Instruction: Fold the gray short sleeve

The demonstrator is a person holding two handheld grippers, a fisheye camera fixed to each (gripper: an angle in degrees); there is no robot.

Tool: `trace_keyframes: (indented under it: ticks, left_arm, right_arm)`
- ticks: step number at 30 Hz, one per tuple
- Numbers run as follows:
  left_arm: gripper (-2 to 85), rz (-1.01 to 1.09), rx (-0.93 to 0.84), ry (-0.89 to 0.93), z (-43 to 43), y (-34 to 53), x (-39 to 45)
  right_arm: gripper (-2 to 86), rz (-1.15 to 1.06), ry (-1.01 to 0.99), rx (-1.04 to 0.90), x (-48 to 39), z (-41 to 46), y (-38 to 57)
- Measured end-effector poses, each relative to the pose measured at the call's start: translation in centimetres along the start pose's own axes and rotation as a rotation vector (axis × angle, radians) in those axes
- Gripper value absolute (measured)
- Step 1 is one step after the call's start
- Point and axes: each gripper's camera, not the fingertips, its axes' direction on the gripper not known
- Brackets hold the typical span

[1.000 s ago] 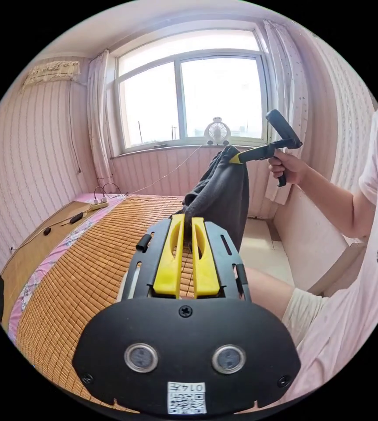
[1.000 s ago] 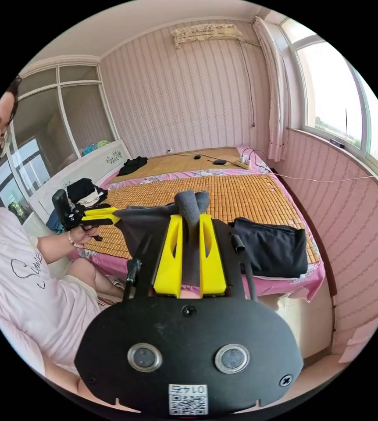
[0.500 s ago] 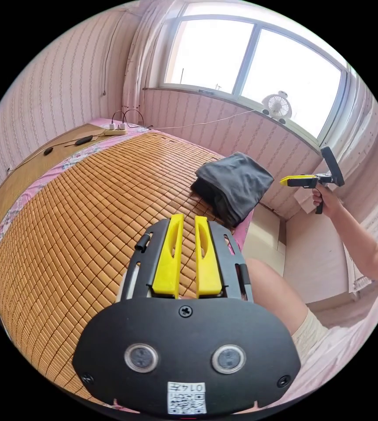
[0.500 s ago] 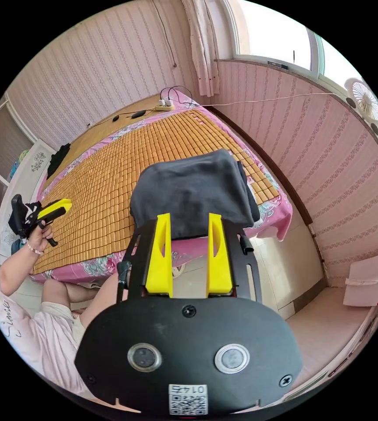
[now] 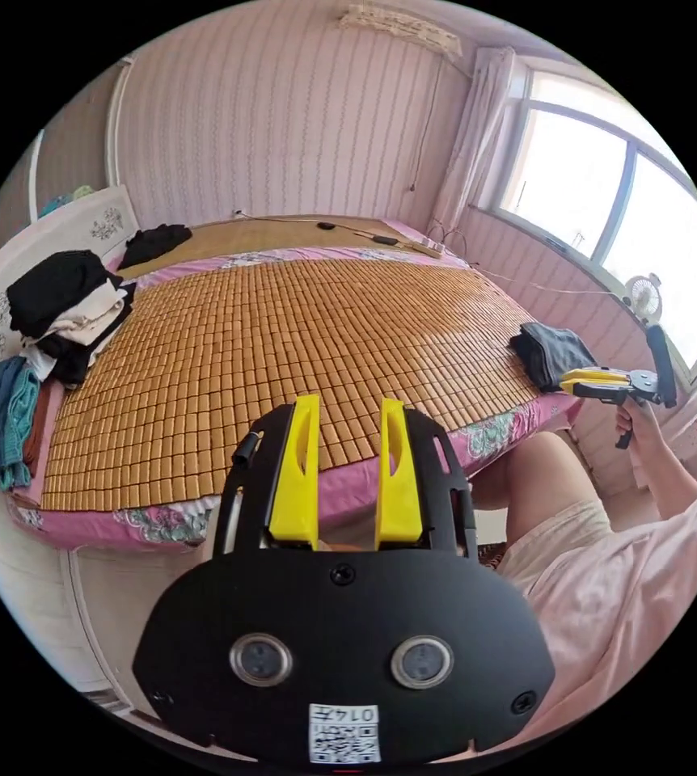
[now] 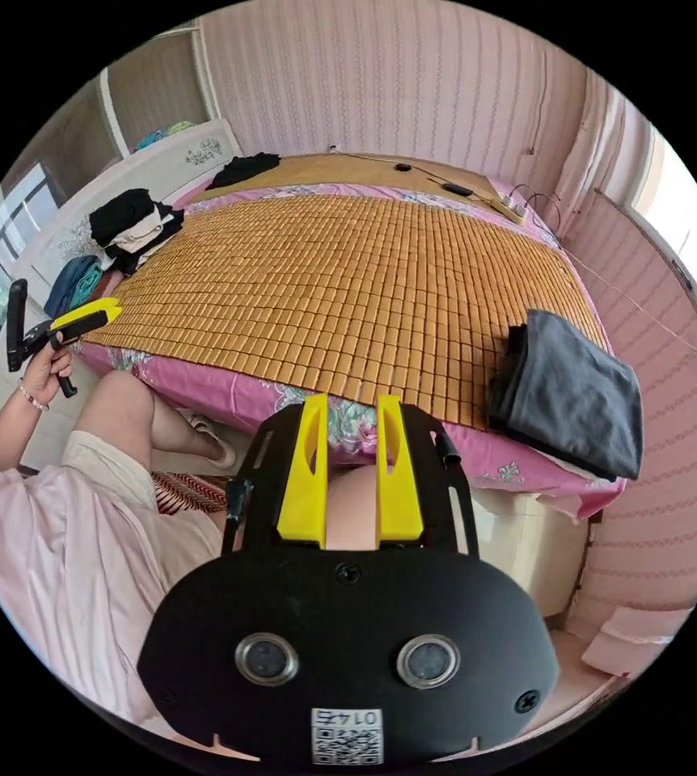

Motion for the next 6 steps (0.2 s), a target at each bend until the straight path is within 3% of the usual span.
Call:
trace_keyframes:
  ticks: [6]
  left_arm:
    - [9.9, -0.291, 0.186, -0.257, -11.6, 8.9, -12.8]
  right_arm:
    - [11.6, -0.389, -0.094, 0.031, -17.8, 4.3, -8.5]
